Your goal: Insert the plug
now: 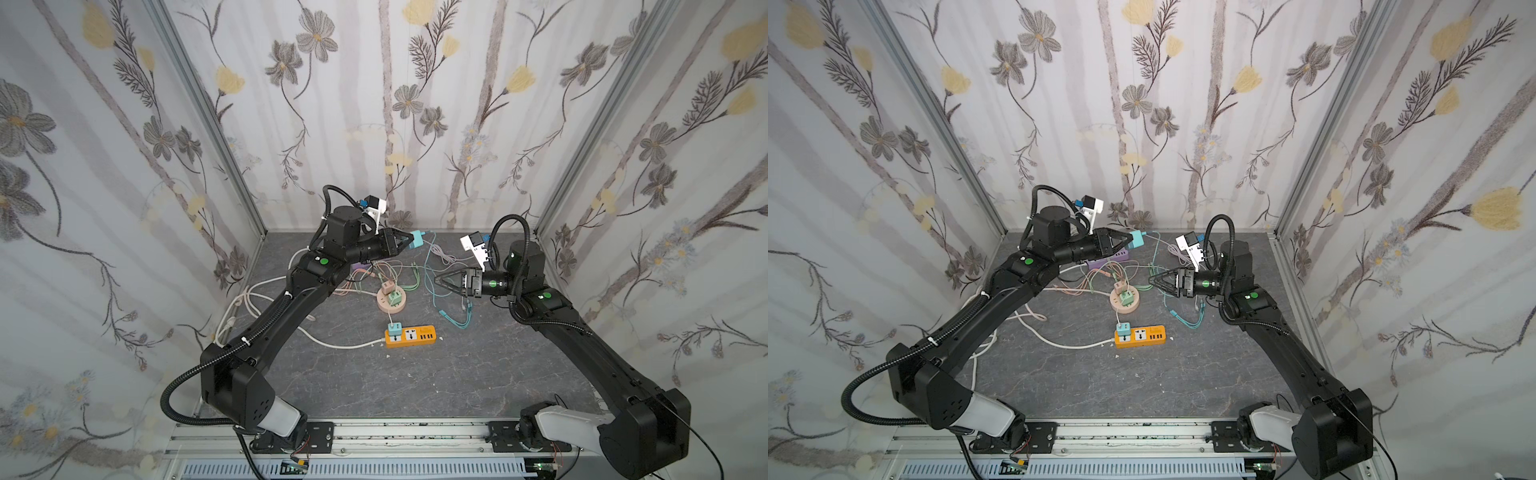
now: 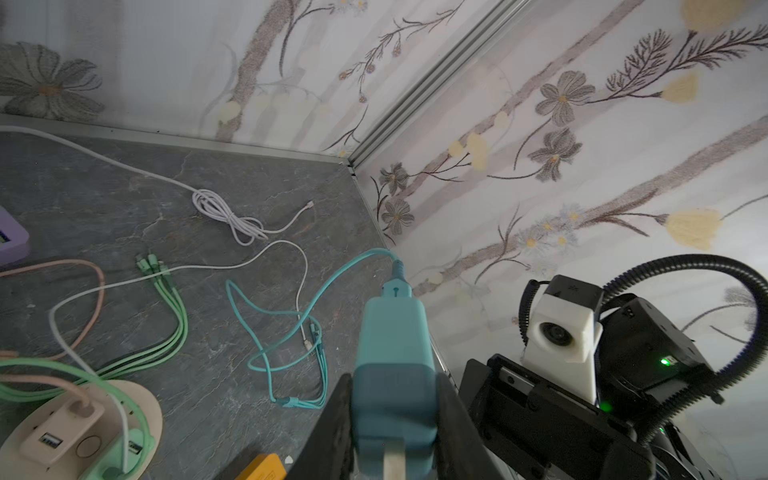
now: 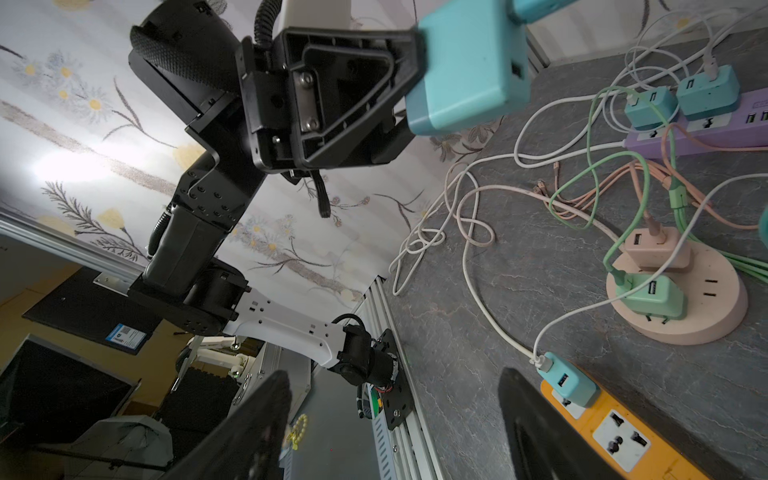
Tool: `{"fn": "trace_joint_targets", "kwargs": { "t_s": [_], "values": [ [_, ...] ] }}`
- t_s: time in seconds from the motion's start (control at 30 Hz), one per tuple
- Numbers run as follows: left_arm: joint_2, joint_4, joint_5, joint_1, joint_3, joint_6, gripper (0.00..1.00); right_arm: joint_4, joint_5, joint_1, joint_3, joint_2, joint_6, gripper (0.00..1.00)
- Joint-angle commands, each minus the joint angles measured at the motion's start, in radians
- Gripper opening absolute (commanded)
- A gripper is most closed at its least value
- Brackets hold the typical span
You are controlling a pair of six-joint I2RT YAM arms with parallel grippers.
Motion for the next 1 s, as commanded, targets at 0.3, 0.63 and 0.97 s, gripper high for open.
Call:
{"fn": "trace_joint_targets", "kwargs": {
  "t_s": [0.3,0.63,0.97],
  "values": [
    [0.019,0.170,0.280,0.007,-0.067,-0.113,0.00,0.232,0.084,0.008,0.070,0.153,0.291,0.63],
    [0.049,0.242,0.365,0.008,-0.075,-0.172,0.00,0.312,0.016,0.015,0.098,0.180,0.316,0.49],
    [0.068,0.299,0.423,0.006,-0.081,-0.219,0.00,0.425,-0.035,0.018,0.099,0.198,0.355,0.29]
  ]
}}
